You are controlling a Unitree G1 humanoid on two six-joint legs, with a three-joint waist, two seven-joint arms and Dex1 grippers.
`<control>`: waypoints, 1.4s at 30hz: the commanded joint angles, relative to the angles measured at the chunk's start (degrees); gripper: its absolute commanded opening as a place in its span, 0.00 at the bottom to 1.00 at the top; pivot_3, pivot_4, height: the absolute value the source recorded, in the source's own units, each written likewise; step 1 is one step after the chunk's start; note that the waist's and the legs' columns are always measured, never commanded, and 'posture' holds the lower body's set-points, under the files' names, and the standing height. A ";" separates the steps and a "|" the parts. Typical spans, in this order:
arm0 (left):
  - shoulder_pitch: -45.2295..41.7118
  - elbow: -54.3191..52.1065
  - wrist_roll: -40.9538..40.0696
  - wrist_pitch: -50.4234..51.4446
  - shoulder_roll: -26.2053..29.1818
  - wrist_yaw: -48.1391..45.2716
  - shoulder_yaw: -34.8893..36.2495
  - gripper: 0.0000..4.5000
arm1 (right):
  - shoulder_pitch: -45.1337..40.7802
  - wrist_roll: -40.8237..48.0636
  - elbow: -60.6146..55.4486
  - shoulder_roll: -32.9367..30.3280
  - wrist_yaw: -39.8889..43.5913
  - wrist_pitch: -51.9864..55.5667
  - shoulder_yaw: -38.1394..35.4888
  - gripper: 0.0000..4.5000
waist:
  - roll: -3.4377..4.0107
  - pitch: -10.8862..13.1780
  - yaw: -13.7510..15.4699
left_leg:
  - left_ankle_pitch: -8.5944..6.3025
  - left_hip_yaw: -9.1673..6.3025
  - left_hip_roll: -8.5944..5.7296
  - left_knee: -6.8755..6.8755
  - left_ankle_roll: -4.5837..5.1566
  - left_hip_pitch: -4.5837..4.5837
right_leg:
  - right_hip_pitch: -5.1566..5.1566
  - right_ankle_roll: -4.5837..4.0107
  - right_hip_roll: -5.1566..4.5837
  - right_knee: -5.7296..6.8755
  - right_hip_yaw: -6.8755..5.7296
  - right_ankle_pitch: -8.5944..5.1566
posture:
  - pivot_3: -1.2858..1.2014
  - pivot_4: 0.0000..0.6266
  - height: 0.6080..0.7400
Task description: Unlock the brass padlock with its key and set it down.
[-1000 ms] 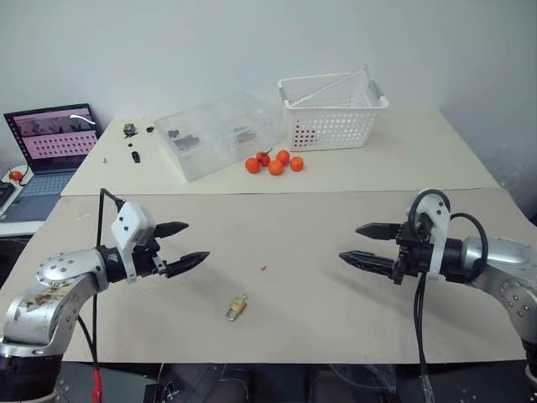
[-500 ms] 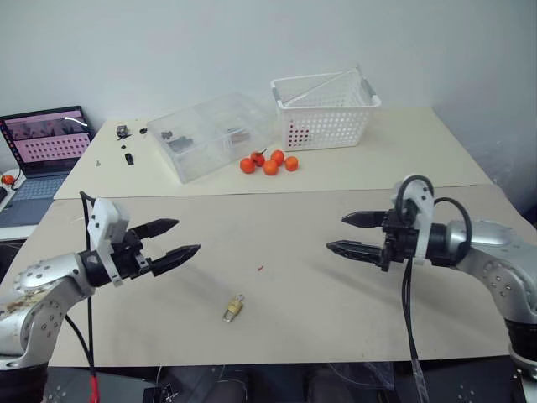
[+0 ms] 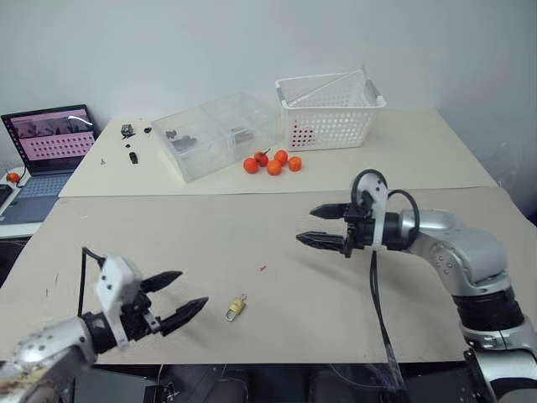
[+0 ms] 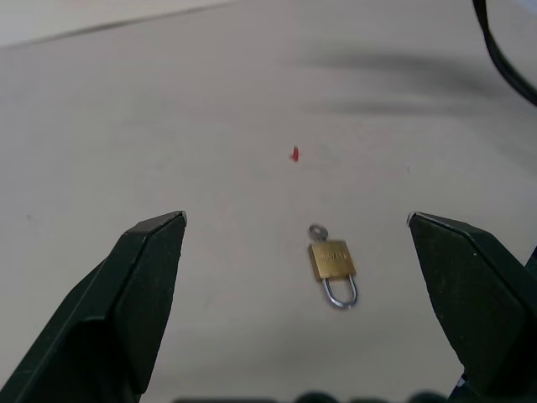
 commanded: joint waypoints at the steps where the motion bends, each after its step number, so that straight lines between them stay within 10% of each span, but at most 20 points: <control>1: 1.52 -2.82 7.60 -6.07 -2.91 4.63 -3.76 1.00 | -1.93 -1.08 0.36 0.69 0.98 -2.49 -0.38 1.00 | -0.01 0.01 0.19 | -0.01 0.04 0.00 0.02 -0.02 0.00 | -0.01 0.00 0.00 0.00 0.05 0.00 | 0.52 0.24 1.00; 23: -3.69 11.02 25.36 -18.96 -10.65 7.83 -25.14 1.00 | 2.20 -1.39 -7.25 -0.42 -4.47 1.27 -5.19 1.00 | -0.03 0.01 0.48 | -0.12 0.60 0.44 0.04 -0.09 0.00 | -0.03 -0.07 0.45 0.00 0.32 0.01 | 0.52 0.24 1.00; 42: -5.54 13.74 26.54 -14.20 -9.72 8.62 -26.32 1.00 | 5.03 -1.35 -10.00 -0.95 -7.06 1.76 -7.12 1.00 | -0.17 0.09 0.32 | -0.17 0.91 0.58 0.04 -0.01 0.19 | 0.01 0.06 0.56 0.02 0.53 -0.06 | 0.52 0.24 1.00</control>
